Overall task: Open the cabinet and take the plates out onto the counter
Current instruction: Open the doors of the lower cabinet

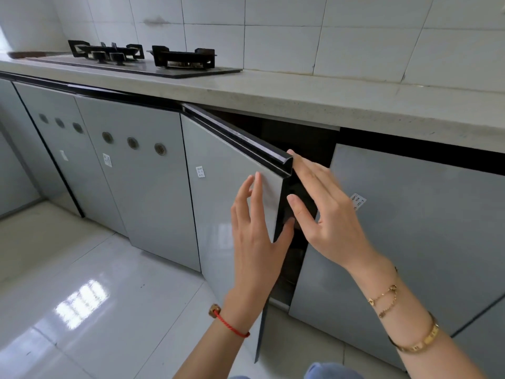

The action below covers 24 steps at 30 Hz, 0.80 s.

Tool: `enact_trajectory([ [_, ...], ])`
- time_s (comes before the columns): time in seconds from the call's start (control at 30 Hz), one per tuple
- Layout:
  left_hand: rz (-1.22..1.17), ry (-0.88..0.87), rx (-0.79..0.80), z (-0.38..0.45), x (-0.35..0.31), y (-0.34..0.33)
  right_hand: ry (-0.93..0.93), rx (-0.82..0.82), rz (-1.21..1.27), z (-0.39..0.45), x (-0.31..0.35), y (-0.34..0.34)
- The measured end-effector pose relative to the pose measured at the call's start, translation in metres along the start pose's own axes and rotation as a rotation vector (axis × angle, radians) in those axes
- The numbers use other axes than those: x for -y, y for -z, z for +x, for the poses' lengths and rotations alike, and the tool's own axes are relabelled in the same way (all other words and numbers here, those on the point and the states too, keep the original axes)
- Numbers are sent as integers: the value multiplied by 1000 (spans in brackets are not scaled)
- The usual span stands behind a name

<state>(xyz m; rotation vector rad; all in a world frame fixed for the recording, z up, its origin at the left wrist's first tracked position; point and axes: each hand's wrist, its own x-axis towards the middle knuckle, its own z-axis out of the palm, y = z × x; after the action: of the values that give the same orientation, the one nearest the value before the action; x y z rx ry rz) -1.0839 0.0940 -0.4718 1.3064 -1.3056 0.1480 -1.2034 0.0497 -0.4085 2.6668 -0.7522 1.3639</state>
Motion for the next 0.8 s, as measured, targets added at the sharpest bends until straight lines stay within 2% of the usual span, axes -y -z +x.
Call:
enact_trajectory([
  [0.33, 9, -5, -110, -13, 25, 63, 206, 2, 100, 15, 44, -27],
  [0.63, 66, -35, -203, -21, 52, 133, 385, 1, 253, 45, 79, -80],
  [0.8, 131, 14, -281, -22, 69, 168, 432, -16, 293, 62, 106, -113],
])
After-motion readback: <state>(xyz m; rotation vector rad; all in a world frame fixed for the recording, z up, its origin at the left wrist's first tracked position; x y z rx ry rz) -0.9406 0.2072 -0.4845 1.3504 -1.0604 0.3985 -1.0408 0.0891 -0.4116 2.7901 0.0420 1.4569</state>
